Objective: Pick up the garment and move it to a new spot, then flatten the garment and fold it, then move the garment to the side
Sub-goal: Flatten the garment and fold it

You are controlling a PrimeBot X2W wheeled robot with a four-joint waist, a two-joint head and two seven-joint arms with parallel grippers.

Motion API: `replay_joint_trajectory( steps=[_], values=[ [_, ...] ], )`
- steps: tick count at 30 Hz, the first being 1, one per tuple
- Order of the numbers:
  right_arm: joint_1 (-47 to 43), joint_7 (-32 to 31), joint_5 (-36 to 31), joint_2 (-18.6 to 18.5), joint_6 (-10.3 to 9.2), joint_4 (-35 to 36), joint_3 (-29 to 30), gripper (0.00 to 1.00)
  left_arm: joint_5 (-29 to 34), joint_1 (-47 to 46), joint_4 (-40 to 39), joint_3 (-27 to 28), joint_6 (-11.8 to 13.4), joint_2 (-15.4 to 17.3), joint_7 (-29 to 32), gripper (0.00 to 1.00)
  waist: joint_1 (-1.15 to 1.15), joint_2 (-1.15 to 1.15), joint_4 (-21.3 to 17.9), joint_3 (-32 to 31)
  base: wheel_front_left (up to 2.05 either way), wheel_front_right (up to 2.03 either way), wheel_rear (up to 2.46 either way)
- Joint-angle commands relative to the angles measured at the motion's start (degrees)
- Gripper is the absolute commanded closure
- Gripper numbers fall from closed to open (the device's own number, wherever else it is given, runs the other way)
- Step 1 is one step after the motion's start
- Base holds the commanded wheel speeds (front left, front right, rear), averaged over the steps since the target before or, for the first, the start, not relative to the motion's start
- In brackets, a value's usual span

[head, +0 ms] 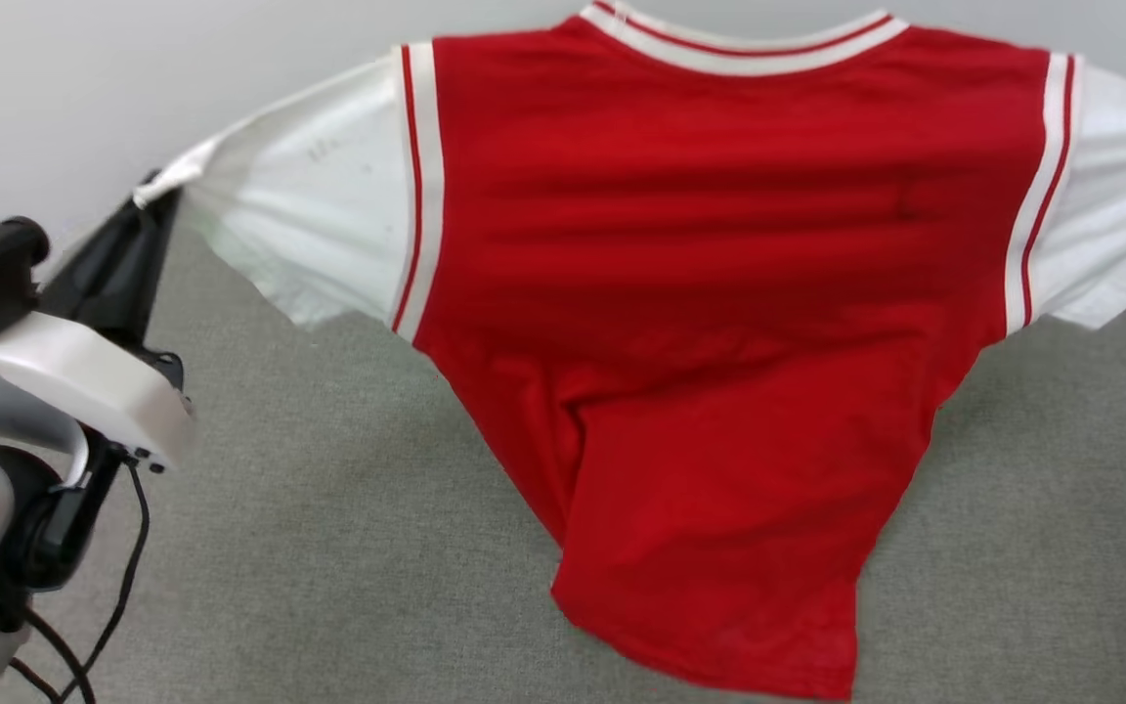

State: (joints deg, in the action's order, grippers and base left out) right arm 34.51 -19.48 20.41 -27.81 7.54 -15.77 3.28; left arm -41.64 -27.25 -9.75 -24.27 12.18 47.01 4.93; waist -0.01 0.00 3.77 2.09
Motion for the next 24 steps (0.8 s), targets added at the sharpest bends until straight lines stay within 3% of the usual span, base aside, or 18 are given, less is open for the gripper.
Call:
replay_joint_trajectory(
  steps=[1, 11, 20, 24],
  values=[
    [-0.84, 0.36, 0.47, -0.46, -0.10, 1.37, 0.70, 1.00, 0.67, 0.53, -0.58, 1.01, 0.78, 0.85, -1.05, 1.00, 0.01, 0.00, -0.46, -0.99, 0.00, 0.00, 0.00],
    [-0.85, -1.59, 1.40, 0.80, -0.11, 13.21, 4.98, 1.00, 2.65, -1.43, -5.54, 7.28, 3.97, 3.45, -6.82, 1.00, 0.01, 0.00, -1.46, -1.07, 0.00, 0.00, 0.00],
    [2.35, -2.15, 0.33, 2.06, -0.11, 17.59, 6.86, 1.00, 2.42, -6.71, -4.57, 9.45, 3.10, 5.23, -6.15, 1.00, 0.01, 0.00, -1.76, 2.13, 0.00, 0.00, 0.00],
    [5.07, -1.12, -0.39, 1.98, -0.11, 16.68, 6.50, 1.00, 2.44, -10.53, -2.15, 9.20, 1.34, 4.97, -6.28, 1.00, 0.01, 0.00, -1.88, 4.84, 0.00, 0.00, 0.00]
  ],
)
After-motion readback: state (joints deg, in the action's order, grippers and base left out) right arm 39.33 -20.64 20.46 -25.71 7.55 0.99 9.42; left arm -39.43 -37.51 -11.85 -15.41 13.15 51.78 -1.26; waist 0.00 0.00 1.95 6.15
